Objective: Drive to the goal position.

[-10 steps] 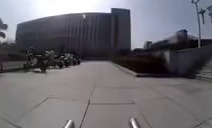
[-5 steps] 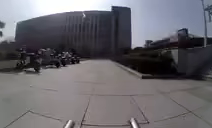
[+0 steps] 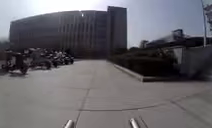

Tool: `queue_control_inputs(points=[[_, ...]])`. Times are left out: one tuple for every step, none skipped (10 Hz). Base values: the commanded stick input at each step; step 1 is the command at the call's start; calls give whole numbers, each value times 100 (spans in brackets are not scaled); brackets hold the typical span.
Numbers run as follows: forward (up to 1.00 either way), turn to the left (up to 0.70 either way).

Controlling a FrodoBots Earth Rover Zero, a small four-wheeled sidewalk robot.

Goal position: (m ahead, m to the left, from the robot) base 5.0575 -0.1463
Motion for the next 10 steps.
queue_control_inputs(points=[[100,0],[100,0],[100,0],[100,0],[100,0],[100,0],[100,-15],[100,-27],[100,-27],[100,-23]])
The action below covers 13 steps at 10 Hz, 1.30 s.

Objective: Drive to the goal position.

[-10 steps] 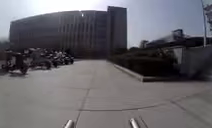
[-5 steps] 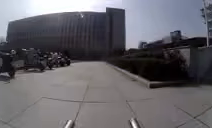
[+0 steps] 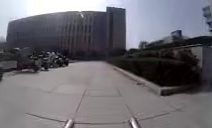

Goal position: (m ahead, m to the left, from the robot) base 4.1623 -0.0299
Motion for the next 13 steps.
queue_control_inputs(points=[[100,0],[100,0],[100,0],[100,0],[100,0],[100,0],[100,0],[100,0],[100,0],[100,0],[100,0],[100,0],[100,0]])
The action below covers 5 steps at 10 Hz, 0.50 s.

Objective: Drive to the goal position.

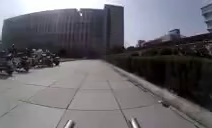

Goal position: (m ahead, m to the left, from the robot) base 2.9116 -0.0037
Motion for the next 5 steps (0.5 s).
queue_control_inputs(points=[[100,0],[100,0],[100,0],[100,0],[100,-24]])
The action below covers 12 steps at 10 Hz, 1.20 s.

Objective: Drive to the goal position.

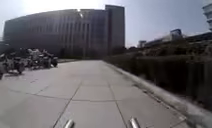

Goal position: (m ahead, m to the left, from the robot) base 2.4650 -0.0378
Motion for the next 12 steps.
queue_control_inputs(points=[[100,-27],[100,-24],[100,0],[100,0],[100,0],[100,0],[100,0],[100,0],[100,0],[100,0],[100,0],[100,0]])
